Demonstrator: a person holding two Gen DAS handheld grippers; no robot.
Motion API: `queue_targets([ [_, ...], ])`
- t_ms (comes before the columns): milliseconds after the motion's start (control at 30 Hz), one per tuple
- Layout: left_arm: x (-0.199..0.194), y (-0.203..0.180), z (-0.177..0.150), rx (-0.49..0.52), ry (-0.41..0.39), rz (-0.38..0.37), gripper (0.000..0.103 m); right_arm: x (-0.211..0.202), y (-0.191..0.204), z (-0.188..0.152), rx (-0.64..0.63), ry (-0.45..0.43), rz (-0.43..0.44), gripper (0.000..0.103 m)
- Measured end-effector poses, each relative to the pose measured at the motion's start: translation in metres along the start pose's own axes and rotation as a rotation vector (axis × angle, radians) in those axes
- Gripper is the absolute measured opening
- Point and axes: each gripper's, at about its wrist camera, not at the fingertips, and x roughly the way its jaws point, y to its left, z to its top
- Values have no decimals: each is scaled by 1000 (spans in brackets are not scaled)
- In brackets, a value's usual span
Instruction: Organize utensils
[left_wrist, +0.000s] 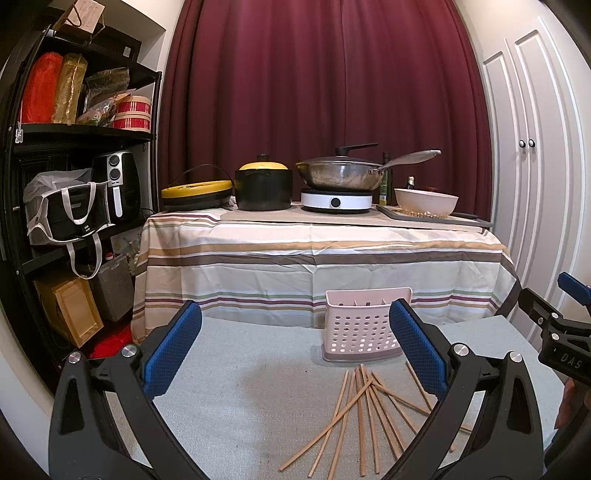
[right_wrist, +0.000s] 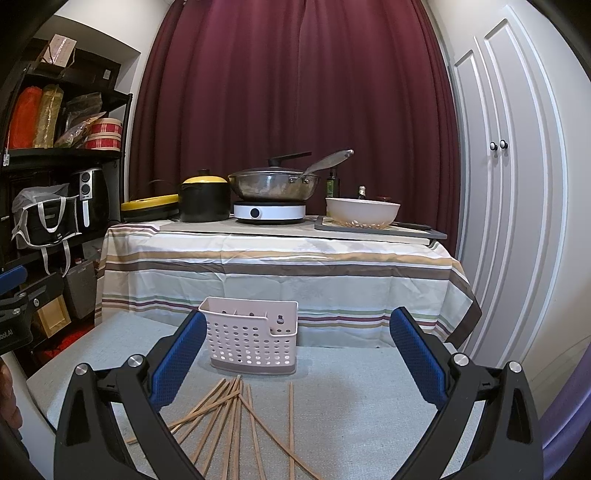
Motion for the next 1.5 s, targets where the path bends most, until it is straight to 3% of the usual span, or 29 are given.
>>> queue_targets([
  [1500, 3, -2, 0, -4, -3, 0, 99, -3, 7, -4, -7, -13, 7, 97],
])
